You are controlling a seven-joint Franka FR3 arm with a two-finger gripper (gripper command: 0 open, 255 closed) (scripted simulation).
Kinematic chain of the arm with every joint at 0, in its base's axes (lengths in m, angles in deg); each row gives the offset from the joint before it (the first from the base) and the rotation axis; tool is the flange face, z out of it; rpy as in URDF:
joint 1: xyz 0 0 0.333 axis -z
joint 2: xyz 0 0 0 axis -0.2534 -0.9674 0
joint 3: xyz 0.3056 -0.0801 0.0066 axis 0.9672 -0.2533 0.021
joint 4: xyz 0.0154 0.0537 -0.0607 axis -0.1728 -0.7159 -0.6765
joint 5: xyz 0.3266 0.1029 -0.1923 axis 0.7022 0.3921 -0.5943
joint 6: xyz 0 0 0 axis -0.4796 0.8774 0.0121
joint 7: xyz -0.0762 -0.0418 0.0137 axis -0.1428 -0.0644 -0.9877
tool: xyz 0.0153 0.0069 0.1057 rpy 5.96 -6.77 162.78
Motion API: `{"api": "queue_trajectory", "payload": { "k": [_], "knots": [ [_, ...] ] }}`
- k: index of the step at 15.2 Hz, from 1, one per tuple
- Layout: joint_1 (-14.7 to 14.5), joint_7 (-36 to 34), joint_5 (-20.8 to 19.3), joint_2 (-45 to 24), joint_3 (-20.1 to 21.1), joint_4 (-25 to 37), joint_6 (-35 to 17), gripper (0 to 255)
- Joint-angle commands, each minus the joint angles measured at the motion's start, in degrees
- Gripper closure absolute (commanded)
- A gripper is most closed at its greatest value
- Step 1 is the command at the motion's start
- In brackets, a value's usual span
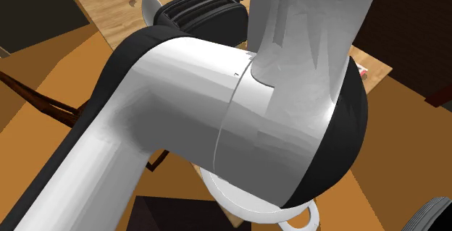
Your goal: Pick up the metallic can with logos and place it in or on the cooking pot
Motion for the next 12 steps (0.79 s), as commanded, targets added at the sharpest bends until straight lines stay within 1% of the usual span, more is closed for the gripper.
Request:
{"api": "queue_trajectory", "payload": {
  "k": [1, 4, 12],
  "knots": [
    [-0.12, 0.14, 0.21, -0.47, 0.23, 2.32, 1.87, 0],
    [-0.46, 0.61, 0.80, -2.22, 0.79, 9.27, 7.13, 0],
    [-0.45, 0.62, 0.80, -2.22, 0.79, 9.27, 7.13, 0]
  ]
}}
